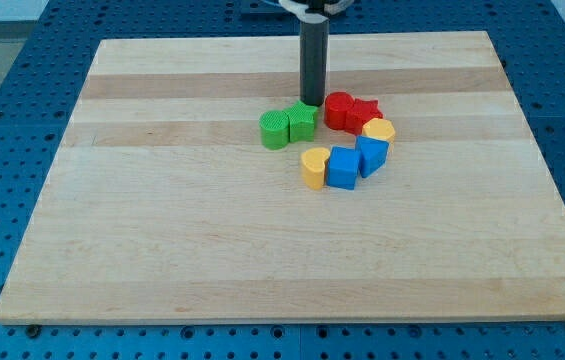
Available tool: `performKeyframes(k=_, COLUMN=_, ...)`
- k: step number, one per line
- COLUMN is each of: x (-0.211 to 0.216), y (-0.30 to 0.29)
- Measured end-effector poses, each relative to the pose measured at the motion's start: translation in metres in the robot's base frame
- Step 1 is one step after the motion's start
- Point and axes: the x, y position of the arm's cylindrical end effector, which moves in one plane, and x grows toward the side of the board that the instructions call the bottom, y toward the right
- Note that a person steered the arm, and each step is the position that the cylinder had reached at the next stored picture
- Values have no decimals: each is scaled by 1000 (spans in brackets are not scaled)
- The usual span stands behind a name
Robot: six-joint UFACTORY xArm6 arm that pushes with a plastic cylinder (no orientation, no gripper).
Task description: Move the green circle closer to the yellow heart
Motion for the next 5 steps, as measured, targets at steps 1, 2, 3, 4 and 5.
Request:
performKeyframes(k=1, x=-9, y=-11)
performKeyframes(k=2, x=-9, y=-39)
performKeyframes(k=3, x=-2, y=-67)
performKeyframes(k=4, x=18, y=-73)
performKeyframes(k=5, x=29, y=-73)
